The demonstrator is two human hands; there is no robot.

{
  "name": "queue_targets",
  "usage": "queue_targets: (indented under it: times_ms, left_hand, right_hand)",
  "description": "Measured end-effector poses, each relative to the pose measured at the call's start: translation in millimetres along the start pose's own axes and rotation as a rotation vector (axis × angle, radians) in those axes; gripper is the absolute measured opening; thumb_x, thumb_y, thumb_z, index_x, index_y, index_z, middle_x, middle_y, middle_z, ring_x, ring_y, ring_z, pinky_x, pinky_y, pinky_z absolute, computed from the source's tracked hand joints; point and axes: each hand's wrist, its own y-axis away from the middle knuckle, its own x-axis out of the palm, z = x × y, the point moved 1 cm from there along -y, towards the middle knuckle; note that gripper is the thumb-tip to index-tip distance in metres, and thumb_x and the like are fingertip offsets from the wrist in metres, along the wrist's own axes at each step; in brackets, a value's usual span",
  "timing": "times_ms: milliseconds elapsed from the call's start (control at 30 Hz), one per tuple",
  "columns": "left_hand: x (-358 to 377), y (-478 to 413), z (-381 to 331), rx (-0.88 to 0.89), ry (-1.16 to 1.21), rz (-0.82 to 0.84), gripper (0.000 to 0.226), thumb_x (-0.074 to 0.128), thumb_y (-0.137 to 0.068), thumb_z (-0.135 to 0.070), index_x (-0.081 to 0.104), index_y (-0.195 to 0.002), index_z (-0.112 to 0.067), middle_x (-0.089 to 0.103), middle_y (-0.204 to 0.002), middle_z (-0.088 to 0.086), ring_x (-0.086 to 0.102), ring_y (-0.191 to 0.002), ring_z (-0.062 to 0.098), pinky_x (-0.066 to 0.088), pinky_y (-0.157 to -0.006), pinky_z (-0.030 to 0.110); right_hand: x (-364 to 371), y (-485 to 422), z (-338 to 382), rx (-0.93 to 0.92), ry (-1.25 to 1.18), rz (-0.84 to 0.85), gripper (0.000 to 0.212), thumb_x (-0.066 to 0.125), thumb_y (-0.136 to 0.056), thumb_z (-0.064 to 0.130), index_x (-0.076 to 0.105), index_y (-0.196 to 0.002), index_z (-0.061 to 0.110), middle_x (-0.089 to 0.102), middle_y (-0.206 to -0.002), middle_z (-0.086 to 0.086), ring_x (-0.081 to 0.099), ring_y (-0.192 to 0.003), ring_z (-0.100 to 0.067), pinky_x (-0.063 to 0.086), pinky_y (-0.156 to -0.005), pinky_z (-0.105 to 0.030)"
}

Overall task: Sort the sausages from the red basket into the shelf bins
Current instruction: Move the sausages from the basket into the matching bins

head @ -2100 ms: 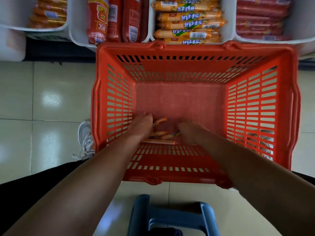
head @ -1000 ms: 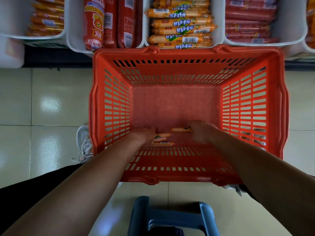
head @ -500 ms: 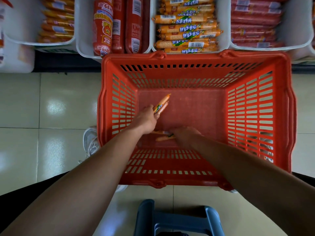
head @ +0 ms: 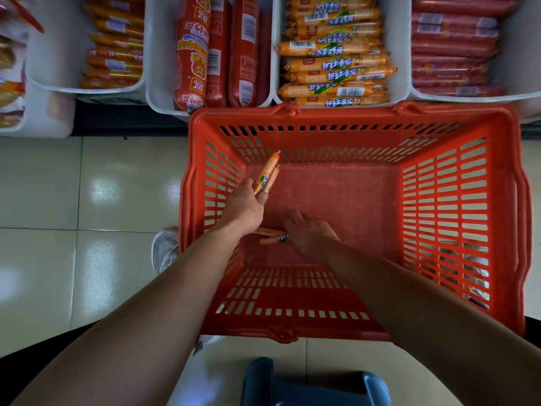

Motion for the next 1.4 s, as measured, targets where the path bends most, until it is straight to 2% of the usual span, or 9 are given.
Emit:
queue_targets:
  times_ms: [133, 333, 467, 633, 800, 900, 1000, 1233, 1400]
  left_hand:
    - [-7.4, 10.0, -6.5, 0.003, 0.014, 0.02, 0.021, 0.051, -0.101, -0.027, 0.052, -0.119, -0.017, 0.07, -0.098, 0.0, 0.067, -0.086, 0.024, 0.055, -0.079, 0.043]
    - [-28.0, 47.2, -29.5, 0.095, -0.083, 0.023, 0.027, 0.052, -0.1, -0.028, 0.052, -0.125, -0.017, 0.07, -0.101, 0.004, 0.067, -0.088, 0.026, 0.054, -0.077, 0.04]
    - [-63.9, 76.0, -48.2, 0.204, -0.141, -0.065, 0.031, 0.055, -0.1, -0.026, 0.053, -0.128, -0.013, 0.067, -0.112, 0.012, 0.062, -0.104, 0.034, 0.039, -0.077, 0.032]
    - [-115.3, 98.3, -60.9, 0.244, -0.071, -0.17, 0.022, 0.057, -0.098, -0.025, 0.056, -0.119, -0.018, 0.062, -0.091, 0.004, 0.062, -0.088, 0.03, 0.039, -0.069, 0.032]
    - [-148.5, 94.1, -65.1, 0.273, -0.021, -0.214, 0.023, 0.055, -0.099, -0.027, 0.053, -0.122, -0.024, 0.062, -0.092, 0.001, 0.063, -0.086, 0.026, 0.051, -0.078, 0.039]
    - [-156.5, 86.0, -65.0, 0.284, -0.029, -0.248, 0.016, 0.055, -0.099, -0.026, 0.055, -0.114, -0.021, 0.059, -0.081, -0.002, 0.061, -0.075, 0.02, 0.045, -0.064, 0.034]
    - [-159.3, 76.2, -70.1, 0.281, -0.022, -0.248, 0.024, 0.055, -0.1, -0.025, 0.054, -0.123, -0.019, 0.06, -0.084, -0.001, 0.058, -0.07, 0.015, 0.041, -0.06, 0.031]
    - [-147.4, 38.8, -132.9, 0.406, -0.228, -0.22, 0.031, 0.055, -0.1, -0.03, 0.052, -0.129, -0.022, 0.065, -0.105, 0.002, 0.063, -0.095, 0.026, 0.048, -0.079, 0.037]
    - [-123.7, 8.6, -195.1, 0.537, -0.337, -0.169, 0.038, 0.054, -0.101, -0.029, 0.049, -0.138, -0.027, 0.067, -0.109, 0.004, 0.063, -0.081, 0.021, 0.047, -0.065, 0.033]
  right_hand:
    - [-16.0, 29.7, -27.2, 0.079, -0.044, 0.101, 0.051, 0.054, -0.093, 0.017, 0.031, -0.137, 0.008, 0.059, -0.13, -0.016, 0.058, -0.119, -0.035, 0.049, -0.092, -0.043]
    - [-80.0, 106.6, -71.2, 0.121, -0.141, 0.076, 0.041, 0.048, -0.098, 0.026, 0.043, -0.138, 0.02, 0.057, -0.134, -0.016, 0.059, -0.119, -0.032, 0.048, -0.094, -0.038]
    - [-142.9, 151.6, -82.9, 0.113, -0.21, -0.13, 0.027, 0.053, -0.098, 0.023, 0.053, -0.124, 0.017, 0.064, -0.122, -0.012, 0.061, -0.113, -0.032, 0.045, -0.087, -0.035]
    - [-219.5, 157.2, -94.1, 0.11, -0.248, -0.414, 0.041, 0.055, -0.098, 0.023, 0.049, -0.137, 0.01, 0.061, -0.13, -0.018, 0.057, -0.119, -0.036, 0.045, -0.095, -0.04]
    - [-274.7, 100.6, -96.9, 0.15, -0.166, -0.451, 0.044, 0.051, -0.1, 0.026, 0.043, -0.143, 0.015, 0.057, -0.134, -0.017, 0.056, -0.118, -0.037, 0.047, -0.09, -0.042]
    - [-288.2, 70.3, -91.0, 0.171, -0.128, -0.402, 0.044, 0.053, -0.098, 0.023, 0.045, -0.141, 0.021, 0.056, -0.135, -0.014, 0.056, -0.119, -0.035, 0.047, -0.092, -0.041]
    - [-288.3, 57.0, -84.8, 0.15, -0.099, -0.368, 0.05, 0.063, -0.091, 0.024, 0.05, -0.139, 0.028, 0.052, -0.138, -0.01, 0.051, -0.123, -0.03, 0.048, -0.097, -0.041]
    - [-275.6, 82.7, -119.9, 0.284, -0.247, -0.578, 0.047, 0.065, -0.085, 0.023, 0.055, -0.131, 0.02, 0.052, -0.128, -0.01, 0.05, -0.121, -0.035, 0.047, -0.097, -0.044]
    - [-269.7, 98.8, -140.6, 0.378, -0.356, -0.64, 0.047, 0.064, -0.082, 0.027, 0.057, -0.129, 0.02, 0.055, -0.126, -0.011, 0.053, -0.117, -0.035, 0.048, -0.096, -0.045]
